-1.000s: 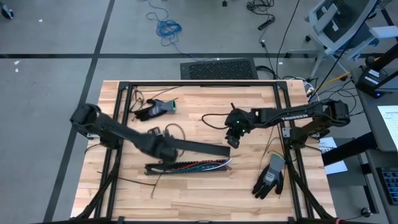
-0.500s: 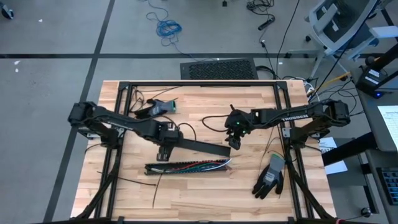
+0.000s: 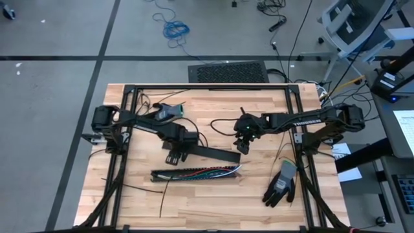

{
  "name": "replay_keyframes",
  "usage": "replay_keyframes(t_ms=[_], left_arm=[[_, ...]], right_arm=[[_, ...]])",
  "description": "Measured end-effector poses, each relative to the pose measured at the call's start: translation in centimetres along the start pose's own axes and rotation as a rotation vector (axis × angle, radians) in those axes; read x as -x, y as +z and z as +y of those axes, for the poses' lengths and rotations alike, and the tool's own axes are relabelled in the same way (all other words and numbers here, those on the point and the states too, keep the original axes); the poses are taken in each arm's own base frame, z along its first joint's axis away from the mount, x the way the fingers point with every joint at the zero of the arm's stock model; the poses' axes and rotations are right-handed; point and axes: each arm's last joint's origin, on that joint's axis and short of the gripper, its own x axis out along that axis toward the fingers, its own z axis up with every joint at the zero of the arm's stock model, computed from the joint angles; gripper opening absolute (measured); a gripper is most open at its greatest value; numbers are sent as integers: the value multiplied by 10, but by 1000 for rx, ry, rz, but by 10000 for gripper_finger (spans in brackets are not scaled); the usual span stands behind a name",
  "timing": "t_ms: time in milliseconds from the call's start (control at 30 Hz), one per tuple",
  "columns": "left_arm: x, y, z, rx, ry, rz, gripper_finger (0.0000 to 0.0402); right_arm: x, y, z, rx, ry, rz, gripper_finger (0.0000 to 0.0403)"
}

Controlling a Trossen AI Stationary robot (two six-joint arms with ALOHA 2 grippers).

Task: Ziptie cables
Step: Close the black cable duct

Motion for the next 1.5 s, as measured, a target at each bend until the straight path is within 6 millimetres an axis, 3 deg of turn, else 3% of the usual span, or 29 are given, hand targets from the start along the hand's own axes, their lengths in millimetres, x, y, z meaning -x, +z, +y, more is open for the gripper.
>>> replay_keyframes(t_ms=[133,167,333,500,667,833,1000,1167,1300,1400,1500], left_arm=[[-10,4,4,84,-93,-19,31],[-10,4,4,102,-97,-24,18],[5,9,1,143,-48,-90,5],[40,7,-2,228,36,-217,2],[79,-10,-14,233,122,-273,1],[96,-24,-26,232,158,-270,1],[98,-32,-36,198,266,-191,0],[105,-37,-44,171,344,-202,0],[114,-46,-48,210,400,-212,0],[121,-50,-48,241,409,-248,0],[126,-53,-48,248,429,-272,0]], right_arm=[[1,-3,2,-52,4,25,180],[1,-4,3,-63,3,37,180],[5,-6,7,-77,8,32,180],[15,-3,8,-83,0,-16,180],[34,1,6,-77,-60,-117,180],[56,4,-3,-110,-134,-214,180],[79,3,-15,-242,-215,-320,180],[64,-30,-33,-599,-170,-375,180],[38,-62,-36,-886,137,-576,181],[26,-84,-38,-1005,350,-683,181],[14,-103,-41,-1072,329,-640,181]])
